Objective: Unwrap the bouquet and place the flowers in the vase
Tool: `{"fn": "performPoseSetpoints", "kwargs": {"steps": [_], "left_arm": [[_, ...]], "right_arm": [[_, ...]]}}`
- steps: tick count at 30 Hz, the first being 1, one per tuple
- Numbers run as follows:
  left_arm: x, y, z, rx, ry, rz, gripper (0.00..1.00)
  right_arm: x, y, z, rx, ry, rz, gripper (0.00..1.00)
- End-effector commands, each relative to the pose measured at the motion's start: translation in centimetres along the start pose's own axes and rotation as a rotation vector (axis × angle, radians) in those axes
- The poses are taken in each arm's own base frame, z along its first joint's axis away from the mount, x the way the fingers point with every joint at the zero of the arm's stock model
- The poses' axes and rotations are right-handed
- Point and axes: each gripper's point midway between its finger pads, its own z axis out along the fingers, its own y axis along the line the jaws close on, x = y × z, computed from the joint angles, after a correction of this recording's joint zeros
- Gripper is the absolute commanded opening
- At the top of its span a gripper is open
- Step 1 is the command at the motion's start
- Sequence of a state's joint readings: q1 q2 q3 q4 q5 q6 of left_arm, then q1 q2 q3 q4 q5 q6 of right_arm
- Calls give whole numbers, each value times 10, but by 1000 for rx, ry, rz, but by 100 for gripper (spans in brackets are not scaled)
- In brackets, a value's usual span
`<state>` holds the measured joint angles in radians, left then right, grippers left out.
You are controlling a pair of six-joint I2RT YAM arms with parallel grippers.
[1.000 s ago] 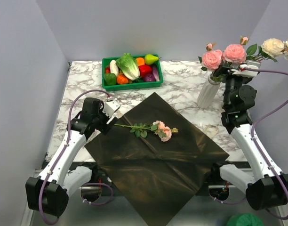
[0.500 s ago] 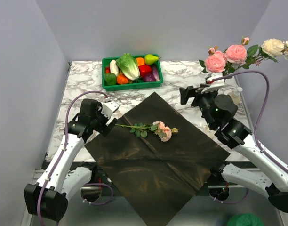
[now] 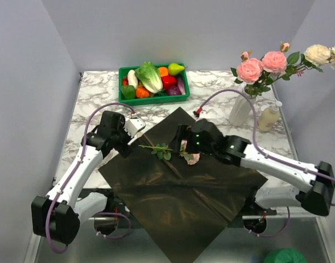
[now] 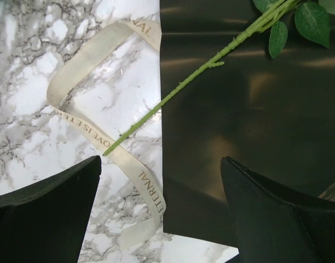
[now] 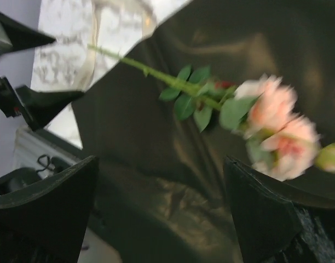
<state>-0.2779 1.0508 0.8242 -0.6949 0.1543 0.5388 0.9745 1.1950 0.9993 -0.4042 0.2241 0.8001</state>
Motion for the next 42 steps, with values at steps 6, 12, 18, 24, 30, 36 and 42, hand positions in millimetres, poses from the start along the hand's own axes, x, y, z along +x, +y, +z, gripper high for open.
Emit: {"fn": "performPoseSetpoints", "kwargs": {"steps": [6,12,18,24,30,36,42], "left_arm": [[-15,14,-30,-88,-134,-23,99],[-17,15,-50,-110,-161,-18,99],[-17,12,-58,-106,-176,-21,99],[-11,9,-62,-109,-167,-10,99],[-9,8,-67,-117,-164,9,99],[-3,9,-66,-129,-155,17,99],[-3,7,-66,-121,-157,15,99]], "right_arm": [[55,55,48,255,281,537,100],[61,48,86,388,224,680,100],[72,22,111,542,150,792,100],[64,1,132,630,70,851,96],[72,-12,158,715,57,850,91],[81,-25,170,781,54,818,86],[85,-51,170,848,30,807,84]]}}
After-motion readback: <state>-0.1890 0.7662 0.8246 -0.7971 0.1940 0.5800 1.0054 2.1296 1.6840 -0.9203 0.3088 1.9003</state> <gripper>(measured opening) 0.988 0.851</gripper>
